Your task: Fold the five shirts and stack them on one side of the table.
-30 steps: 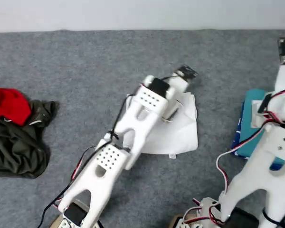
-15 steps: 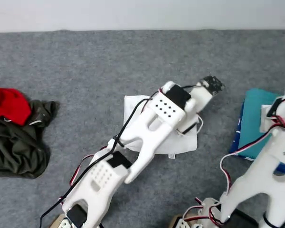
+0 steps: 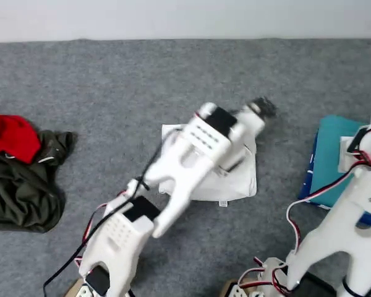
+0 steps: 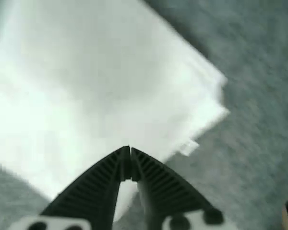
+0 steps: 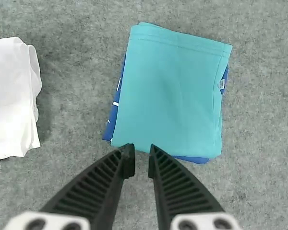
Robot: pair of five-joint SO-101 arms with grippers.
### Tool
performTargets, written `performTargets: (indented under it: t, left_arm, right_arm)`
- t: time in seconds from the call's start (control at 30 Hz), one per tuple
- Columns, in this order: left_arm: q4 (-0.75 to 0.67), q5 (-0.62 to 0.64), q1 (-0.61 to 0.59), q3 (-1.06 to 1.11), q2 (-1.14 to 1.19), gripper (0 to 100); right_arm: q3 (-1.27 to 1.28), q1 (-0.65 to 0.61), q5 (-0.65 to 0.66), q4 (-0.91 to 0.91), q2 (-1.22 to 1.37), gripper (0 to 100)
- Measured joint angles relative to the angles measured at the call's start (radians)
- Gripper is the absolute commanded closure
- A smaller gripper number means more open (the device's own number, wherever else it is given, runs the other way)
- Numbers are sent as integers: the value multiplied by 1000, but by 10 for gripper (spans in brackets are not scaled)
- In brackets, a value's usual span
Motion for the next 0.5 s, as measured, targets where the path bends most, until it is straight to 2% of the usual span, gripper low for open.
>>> performTargets:
  t: [0.2,0.5]
  left_arm:
    - [0,0,-5,0,15,995]
    - [0,0,147,89,135,995]
  right_arm:
    - [0,0,0,0,0,935]
    - [0,0,0,0,0,935]
